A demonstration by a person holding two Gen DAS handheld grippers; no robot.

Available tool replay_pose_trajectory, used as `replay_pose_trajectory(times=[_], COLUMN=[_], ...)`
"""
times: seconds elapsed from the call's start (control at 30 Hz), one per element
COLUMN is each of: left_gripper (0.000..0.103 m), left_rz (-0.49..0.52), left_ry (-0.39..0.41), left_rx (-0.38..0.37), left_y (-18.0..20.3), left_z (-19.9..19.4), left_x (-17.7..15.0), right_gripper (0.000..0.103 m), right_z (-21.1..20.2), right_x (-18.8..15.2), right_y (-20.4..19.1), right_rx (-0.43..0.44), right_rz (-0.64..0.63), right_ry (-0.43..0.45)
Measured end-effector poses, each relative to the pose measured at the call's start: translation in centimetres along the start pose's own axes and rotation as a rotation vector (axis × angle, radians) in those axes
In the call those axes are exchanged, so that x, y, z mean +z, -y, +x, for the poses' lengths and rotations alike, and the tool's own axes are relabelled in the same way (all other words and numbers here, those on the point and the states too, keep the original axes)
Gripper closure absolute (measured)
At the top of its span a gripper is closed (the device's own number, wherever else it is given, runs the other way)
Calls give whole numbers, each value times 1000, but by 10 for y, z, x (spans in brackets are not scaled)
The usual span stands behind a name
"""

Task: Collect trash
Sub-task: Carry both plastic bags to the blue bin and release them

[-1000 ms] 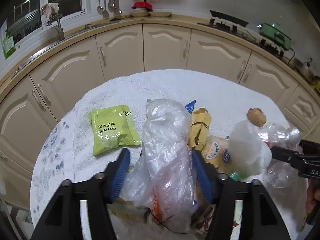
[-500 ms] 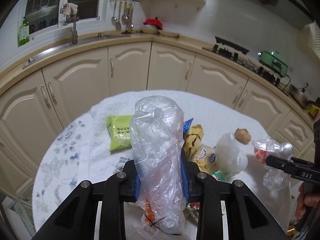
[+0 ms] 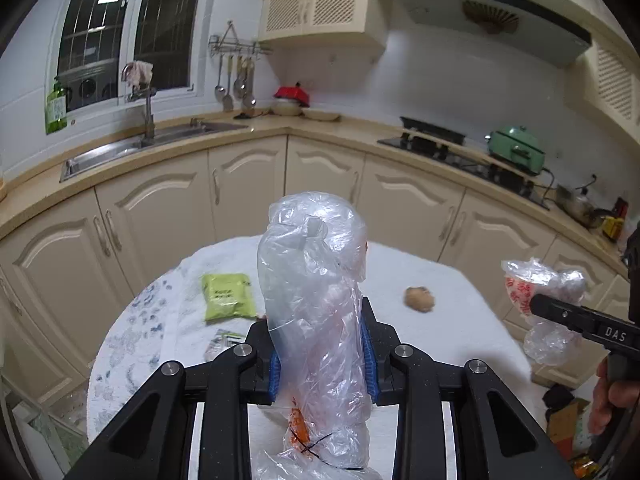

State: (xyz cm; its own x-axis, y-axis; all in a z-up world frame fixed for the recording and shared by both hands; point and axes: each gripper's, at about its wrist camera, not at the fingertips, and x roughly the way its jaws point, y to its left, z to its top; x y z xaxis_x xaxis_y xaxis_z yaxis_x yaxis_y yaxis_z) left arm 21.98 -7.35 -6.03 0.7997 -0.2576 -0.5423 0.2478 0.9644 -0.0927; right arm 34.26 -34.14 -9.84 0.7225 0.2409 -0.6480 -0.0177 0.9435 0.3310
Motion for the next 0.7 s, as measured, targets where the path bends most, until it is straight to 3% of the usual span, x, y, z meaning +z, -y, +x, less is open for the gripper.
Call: replay_pose_trajectory(times=[0.33, 0.7], left_gripper=[75, 75], left_rz=[78, 147], left_ry=[88, 115], left_rx=[-111, -265], left_y=[78, 142], left_z=[-49, -49], left_x=[-10, -21], right_gripper=[52, 52], right_z=[-78, -156], right_x=[-2, -25], right_y=[28, 100], right_rx=[-39, -177], right_rz=[31, 157], right_ry=[128, 232])
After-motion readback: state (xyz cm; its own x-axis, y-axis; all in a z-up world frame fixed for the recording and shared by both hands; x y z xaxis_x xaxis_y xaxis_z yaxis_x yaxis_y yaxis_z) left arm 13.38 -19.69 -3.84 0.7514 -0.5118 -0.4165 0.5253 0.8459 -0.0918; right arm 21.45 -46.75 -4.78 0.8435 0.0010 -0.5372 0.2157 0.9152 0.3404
